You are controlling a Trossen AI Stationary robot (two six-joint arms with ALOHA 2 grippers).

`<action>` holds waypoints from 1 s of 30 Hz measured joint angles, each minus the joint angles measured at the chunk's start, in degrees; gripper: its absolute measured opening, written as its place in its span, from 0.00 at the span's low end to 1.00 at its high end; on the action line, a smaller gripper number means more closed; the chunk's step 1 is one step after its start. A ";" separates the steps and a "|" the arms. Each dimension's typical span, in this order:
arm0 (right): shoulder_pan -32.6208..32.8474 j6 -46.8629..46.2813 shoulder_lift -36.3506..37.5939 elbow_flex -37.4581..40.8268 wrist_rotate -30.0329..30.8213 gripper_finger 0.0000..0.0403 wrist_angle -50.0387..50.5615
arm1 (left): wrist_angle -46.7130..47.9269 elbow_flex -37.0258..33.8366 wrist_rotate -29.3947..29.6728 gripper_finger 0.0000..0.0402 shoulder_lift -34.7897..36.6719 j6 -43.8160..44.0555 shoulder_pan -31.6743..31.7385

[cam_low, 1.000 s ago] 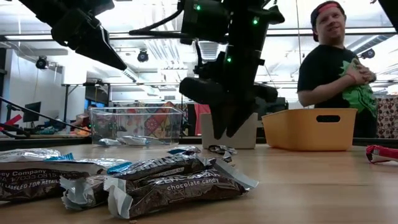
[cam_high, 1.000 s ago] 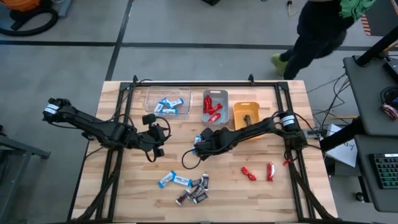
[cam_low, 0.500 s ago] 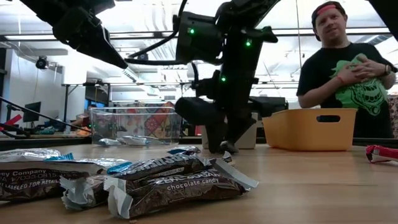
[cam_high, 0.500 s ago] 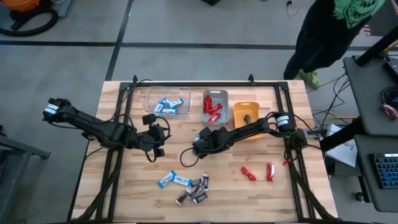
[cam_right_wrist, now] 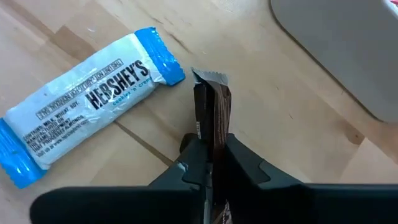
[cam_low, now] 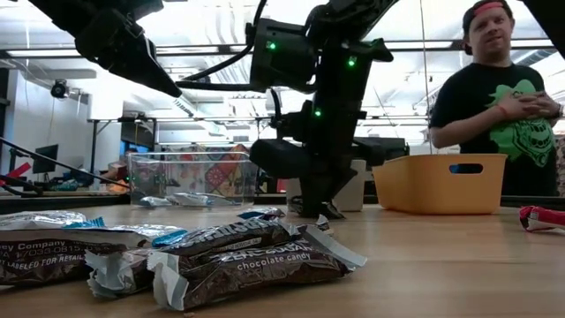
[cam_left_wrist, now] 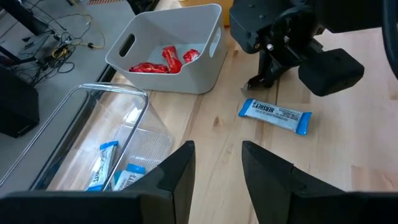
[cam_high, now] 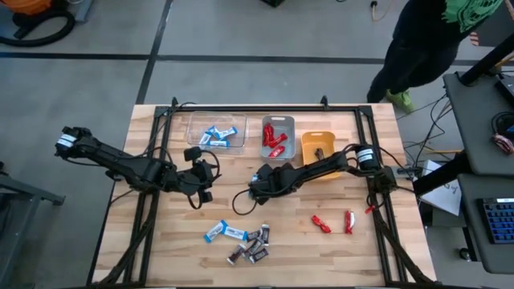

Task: Organize candy in baskets
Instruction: Put the brown chocolate into the yellow bin

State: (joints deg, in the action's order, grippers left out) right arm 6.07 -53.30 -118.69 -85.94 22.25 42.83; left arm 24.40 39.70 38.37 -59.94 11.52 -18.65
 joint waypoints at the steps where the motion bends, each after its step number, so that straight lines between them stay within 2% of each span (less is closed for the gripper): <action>1: -0.03 0.33 0.40 0.05 -0.26 0.07 0.09 | 0.02 0.00 0.01 0.29 0.00 -0.01 0.00; 13: 1.15 7.92 12.46 0.14 -0.67 0.07 3.32 | -0.02 0.00 0.02 0.29 0.00 1.15 0.00; 19: 1.12 9.78 20.34 0.05 -0.10 0.07 13.17 | -1.07 0.00 0.01 0.29 0.00 1.66 0.00; 24: -0.83 6.75 25.97 0.39 1.30 0.07 24.24 | -1.84 0.00 0.00 0.29 0.02 3.18 0.00; 27: -2.45 4.70 28.39 2.60 3.08 0.07 29.56 | -1.84 0.00 0.02 0.29 0.02 4.17 0.00; 30: -4.98 3.66 30.40 6.47 5.11 0.07 30.69 | -2.15 0.00 0.02 0.29 0.02 4.47 0.00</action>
State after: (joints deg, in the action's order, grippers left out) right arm 1.09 -49.64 -88.28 -79.47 27.37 73.52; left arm 22.25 39.70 38.39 -59.92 15.99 -18.65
